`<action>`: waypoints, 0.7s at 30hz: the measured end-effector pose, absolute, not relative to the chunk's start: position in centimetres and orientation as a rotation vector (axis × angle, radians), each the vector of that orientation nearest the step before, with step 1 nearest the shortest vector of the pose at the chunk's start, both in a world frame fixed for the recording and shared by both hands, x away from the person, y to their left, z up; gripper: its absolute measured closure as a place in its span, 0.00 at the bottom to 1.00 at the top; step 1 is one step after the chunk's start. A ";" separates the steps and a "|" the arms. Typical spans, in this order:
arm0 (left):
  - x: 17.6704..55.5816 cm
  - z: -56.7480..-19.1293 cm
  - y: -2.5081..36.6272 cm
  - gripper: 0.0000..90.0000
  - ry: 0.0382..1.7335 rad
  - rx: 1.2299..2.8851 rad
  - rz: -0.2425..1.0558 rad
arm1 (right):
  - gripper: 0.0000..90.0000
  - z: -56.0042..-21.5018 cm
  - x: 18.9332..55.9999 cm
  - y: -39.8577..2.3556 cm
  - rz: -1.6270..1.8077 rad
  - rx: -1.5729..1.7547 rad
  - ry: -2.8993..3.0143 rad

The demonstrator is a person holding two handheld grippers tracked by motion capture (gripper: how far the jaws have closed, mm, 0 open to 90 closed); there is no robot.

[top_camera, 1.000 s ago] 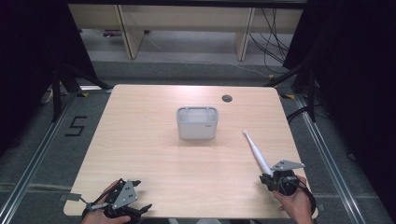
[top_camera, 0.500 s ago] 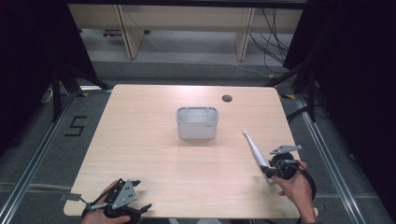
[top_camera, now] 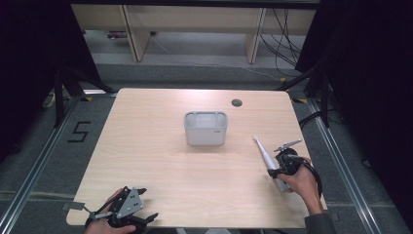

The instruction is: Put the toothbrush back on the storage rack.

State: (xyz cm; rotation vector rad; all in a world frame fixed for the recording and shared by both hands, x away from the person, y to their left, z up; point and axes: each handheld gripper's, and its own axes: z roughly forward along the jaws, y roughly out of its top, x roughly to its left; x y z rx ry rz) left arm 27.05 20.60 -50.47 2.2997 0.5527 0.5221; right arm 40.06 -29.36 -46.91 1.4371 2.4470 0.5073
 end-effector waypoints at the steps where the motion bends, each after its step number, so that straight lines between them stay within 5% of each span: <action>1: 27.1 -50.5 20.6 0.16 0.556 2.298 0.522 | 0.48 -46.9 40.4 -29.3 0.492 1.433 2.460; 21: 27.1 -50.5 20.6 0.16 0.558 2.294 0.512 | 0.59 -46.9 43.9 -27.6 0.335 1.500 2.558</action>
